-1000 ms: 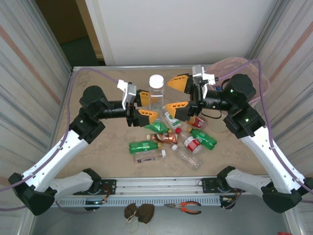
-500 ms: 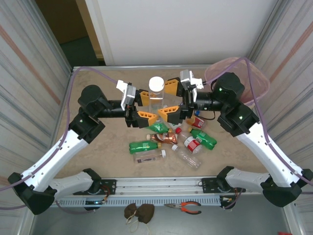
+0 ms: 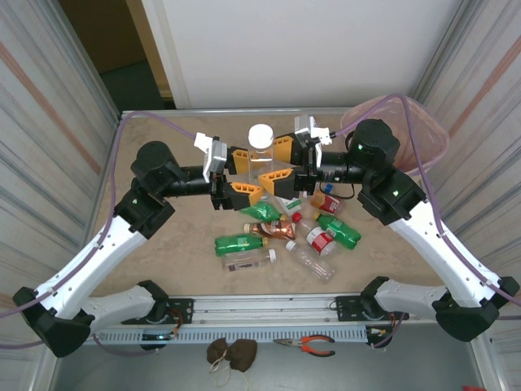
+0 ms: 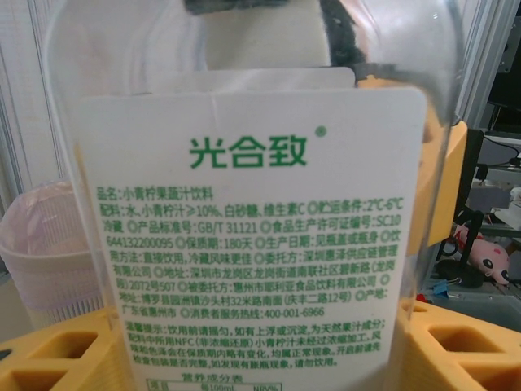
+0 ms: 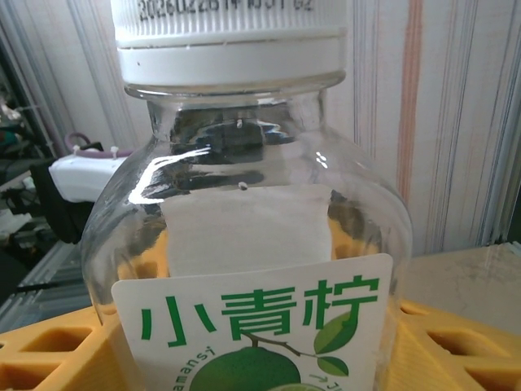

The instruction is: Put the plastic bottles in the bin

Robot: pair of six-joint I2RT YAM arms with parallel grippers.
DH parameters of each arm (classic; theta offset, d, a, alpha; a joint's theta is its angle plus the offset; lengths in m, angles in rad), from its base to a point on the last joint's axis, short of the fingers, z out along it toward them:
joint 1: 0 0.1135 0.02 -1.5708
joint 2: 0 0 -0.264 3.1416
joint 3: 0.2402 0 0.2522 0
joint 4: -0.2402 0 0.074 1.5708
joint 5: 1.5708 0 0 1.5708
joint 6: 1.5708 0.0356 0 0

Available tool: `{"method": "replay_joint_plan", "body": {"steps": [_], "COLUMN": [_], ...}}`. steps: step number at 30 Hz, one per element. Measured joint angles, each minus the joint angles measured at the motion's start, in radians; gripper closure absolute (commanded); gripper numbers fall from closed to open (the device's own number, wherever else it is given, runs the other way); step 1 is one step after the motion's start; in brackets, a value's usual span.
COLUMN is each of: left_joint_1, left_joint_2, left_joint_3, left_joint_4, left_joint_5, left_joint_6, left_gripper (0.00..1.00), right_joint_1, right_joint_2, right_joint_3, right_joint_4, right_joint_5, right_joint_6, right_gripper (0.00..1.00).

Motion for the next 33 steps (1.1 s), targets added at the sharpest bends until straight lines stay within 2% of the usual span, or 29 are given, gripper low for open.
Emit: {"method": "replay_joint_plan", "body": {"steps": [5, 9, 15, 23, 28, 33], "left_joint_1": [-0.002, -0.005, -0.005, -0.005, -0.005, -0.005], "left_joint_2": [-0.008, -0.022, -0.075, -0.120, -0.120, -0.117], "left_joint_3": [0.000, -0.002, -0.032, -0.049, -0.054, -0.055], "left_joint_4": [-0.010, -0.021, -0.030, -0.040, -0.061, -0.074], "left_joint_5": [-0.018, -0.063, -0.163, -0.221, -0.237, -0.237], "left_joint_6": [0.001, 0.016, 0.048, 0.068, 0.081, 0.083], "left_gripper": [0.31, 0.27, 0.23, 0.23, 0.23, 0.24], "right_joint_1": [0.000, 0.000, -0.053, -0.296, -0.480, -0.634], "right_joint_2": [0.000, -0.003, -0.032, -0.054, -0.020, 0.064], "right_joint_3": [0.000, 0.000, 0.000, 0.026, 0.108, 0.218], "right_joint_4": [0.002, 0.003, -0.022, -0.134, -0.273, -0.432], "right_joint_5": [0.003, 0.031, 0.164, 0.407, 0.451, 0.443], "right_joint_6": [0.000, 0.001, 0.010, 0.041, -0.001, -0.098], "right_gripper": [0.40, 0.43, 0.42, 0.47, 0.46, 0.45]}}
